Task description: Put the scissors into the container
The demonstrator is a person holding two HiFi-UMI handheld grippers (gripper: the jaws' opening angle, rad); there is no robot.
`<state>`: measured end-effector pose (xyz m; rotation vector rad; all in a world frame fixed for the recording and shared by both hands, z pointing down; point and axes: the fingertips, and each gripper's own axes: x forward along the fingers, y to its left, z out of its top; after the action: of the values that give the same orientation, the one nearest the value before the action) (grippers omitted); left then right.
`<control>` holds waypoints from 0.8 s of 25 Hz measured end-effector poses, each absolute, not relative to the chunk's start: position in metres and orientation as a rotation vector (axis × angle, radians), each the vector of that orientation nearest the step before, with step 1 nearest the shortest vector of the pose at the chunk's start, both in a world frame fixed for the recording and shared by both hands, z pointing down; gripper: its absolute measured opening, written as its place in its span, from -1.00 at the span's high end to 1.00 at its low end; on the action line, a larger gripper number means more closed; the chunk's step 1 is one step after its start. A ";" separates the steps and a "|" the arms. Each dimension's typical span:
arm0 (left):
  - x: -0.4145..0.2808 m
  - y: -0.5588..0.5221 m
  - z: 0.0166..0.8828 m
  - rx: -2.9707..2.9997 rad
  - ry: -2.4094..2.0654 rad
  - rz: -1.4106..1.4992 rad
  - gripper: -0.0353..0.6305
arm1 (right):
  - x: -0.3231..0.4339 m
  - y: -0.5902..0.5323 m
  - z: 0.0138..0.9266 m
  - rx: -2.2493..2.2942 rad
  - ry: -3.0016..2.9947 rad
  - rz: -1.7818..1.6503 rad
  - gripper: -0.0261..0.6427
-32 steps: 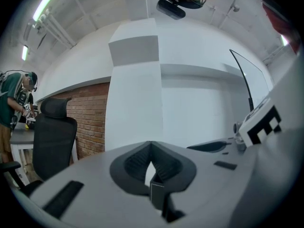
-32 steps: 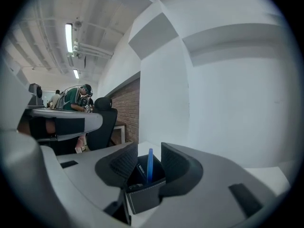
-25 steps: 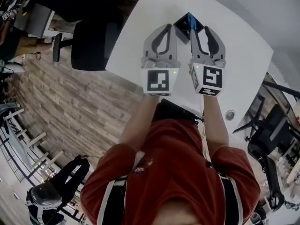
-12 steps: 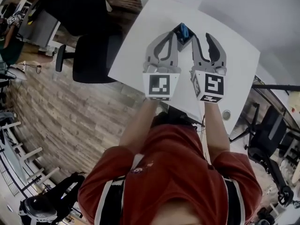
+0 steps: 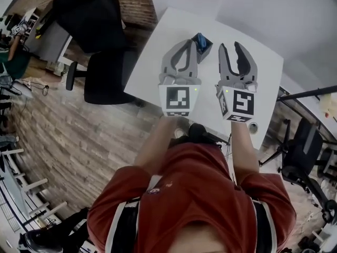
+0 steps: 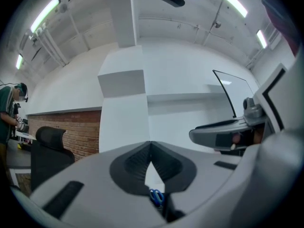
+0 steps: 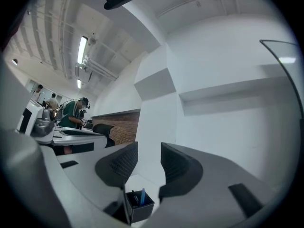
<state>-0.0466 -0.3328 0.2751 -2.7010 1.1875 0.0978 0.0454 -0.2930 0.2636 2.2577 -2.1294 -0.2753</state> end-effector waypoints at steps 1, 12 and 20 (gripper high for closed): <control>-0.048 -0.331 0.273 -2.700 1.187 0.098 0.86 | 0.045 -0.288 0.260 2.270 -2.123 -0.294 0.45; -0.059 -0.316 0.267 -2.698 1.168 0.112 0.86 | 0.038 -0.268 0.256 2.288 -2.109 -0.338 0.51; -0.054 -0.313 0.260 -2.690 1.151 0.130 0.86 | 0.040 -0.264 0.256 2.307 -2.122 -0.335 0.75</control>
<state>-0.0543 -0.3132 0.2602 -2.6901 1.1506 0.1305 0.0396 -0.2642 0.2565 2.3066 -2.1220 -0.3348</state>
